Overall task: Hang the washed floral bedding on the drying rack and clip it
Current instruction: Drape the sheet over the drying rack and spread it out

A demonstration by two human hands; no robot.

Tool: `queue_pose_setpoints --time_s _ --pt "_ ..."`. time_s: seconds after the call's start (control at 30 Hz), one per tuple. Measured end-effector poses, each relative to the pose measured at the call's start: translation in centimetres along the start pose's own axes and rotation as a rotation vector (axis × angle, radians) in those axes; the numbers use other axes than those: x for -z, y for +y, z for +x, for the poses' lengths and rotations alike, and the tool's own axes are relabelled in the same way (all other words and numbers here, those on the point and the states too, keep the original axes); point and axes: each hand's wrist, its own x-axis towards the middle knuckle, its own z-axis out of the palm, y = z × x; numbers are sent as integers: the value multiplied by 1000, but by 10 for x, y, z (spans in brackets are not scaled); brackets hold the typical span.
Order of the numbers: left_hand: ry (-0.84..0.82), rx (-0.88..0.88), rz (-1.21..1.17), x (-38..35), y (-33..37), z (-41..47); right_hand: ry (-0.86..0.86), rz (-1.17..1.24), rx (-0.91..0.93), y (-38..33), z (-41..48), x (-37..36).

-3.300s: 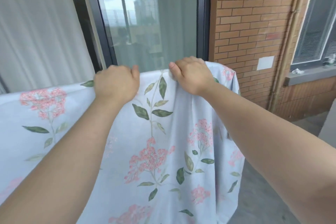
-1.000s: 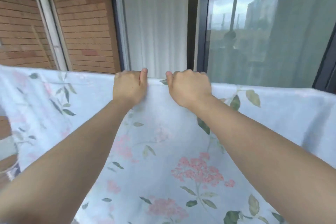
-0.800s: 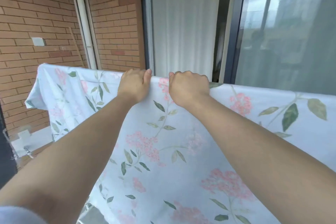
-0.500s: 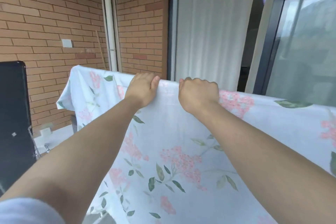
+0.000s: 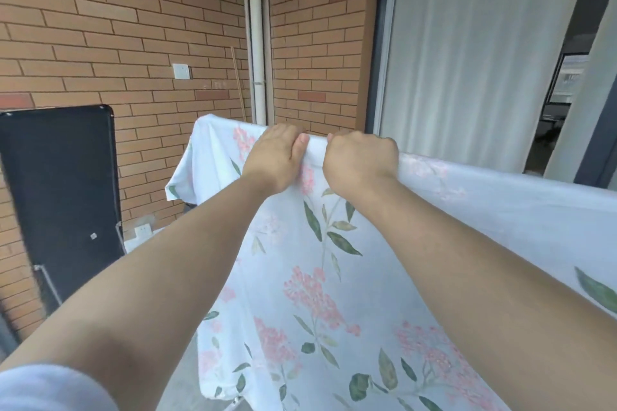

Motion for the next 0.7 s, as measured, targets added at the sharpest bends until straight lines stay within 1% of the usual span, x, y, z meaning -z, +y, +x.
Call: queue_pose_setpoints --time_s 0.07,0.2,0.27,0.3,0.43,0.57,0.63,0.7 --pt "24 -8 4 2 -27 7 -31 15 1 -22 15 -9" --pt "91 10 25 7 -87 27 -21 44 58 -67 50 -34" --pt "125 -8 36 10 -111 37 -19 53 75 -86 71 -45" --pt "126 -9 46 12 -117 39 -20 44 86 -91 77 -49" --pt "141 -8 83 23 -188 56 -33 42 80 -143 115 -77" --pt "108 10 128 27 -259 72 -36 13 70 -186 150 -99" --pt "95 21 68 26 -288 78 -38 -34 63 -202 164 -107" --pt "97 74 -65 21 -310 78 -17 -58 16 -215 173 -117"
